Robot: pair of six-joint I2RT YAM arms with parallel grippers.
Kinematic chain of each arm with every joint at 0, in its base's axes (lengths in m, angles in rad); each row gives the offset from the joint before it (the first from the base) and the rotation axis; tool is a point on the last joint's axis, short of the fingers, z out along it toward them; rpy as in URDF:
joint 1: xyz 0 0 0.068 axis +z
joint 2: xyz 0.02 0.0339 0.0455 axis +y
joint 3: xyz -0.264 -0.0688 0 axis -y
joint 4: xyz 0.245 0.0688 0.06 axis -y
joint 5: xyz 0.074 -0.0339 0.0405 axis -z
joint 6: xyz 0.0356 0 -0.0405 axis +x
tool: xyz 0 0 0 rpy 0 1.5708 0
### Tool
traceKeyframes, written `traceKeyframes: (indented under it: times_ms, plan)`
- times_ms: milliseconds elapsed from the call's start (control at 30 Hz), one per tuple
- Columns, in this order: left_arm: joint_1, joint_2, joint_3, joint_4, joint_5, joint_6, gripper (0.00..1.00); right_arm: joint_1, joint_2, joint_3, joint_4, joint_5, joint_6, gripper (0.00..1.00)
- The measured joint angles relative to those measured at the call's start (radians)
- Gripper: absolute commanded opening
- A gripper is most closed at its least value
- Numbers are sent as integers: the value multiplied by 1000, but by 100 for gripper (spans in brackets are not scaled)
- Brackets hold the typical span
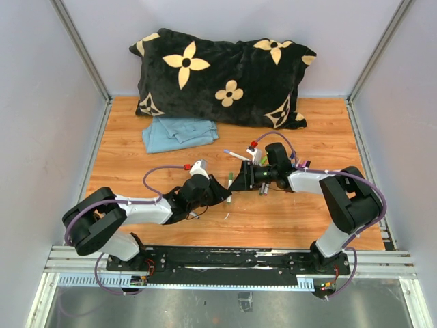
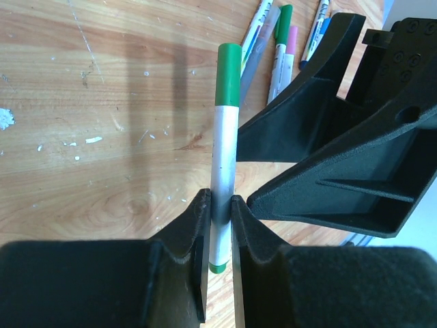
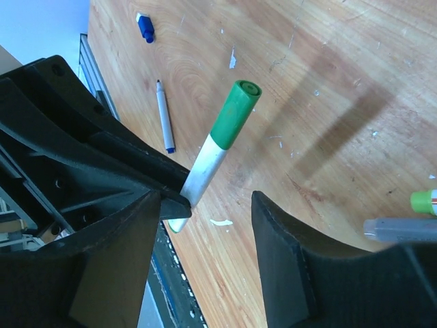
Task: Open the pen caps
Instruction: Pick up the pen from the center of the board.
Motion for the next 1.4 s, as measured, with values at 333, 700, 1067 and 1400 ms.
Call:
traceKeyframes:
  times_ms: [333, 700, 1067, 1400]
  plan:
    - [-20, 5, 10, 0, -27, -3, 0, 0, -6, 0, 35, -26, 77, 51]
    - [-42, 5, 24, 2, -41, -6, 0, 0, -23, 0, 58, -29, 118, 39]
    - [-54, 5, 28, 15, -42, -7, 1, 0, -23, 1, 24, -16, 98, 21]
    - [-54, -5, 28, 20, -45, -1, 19, 0, -23, 35, -29, -19, 48, 2]
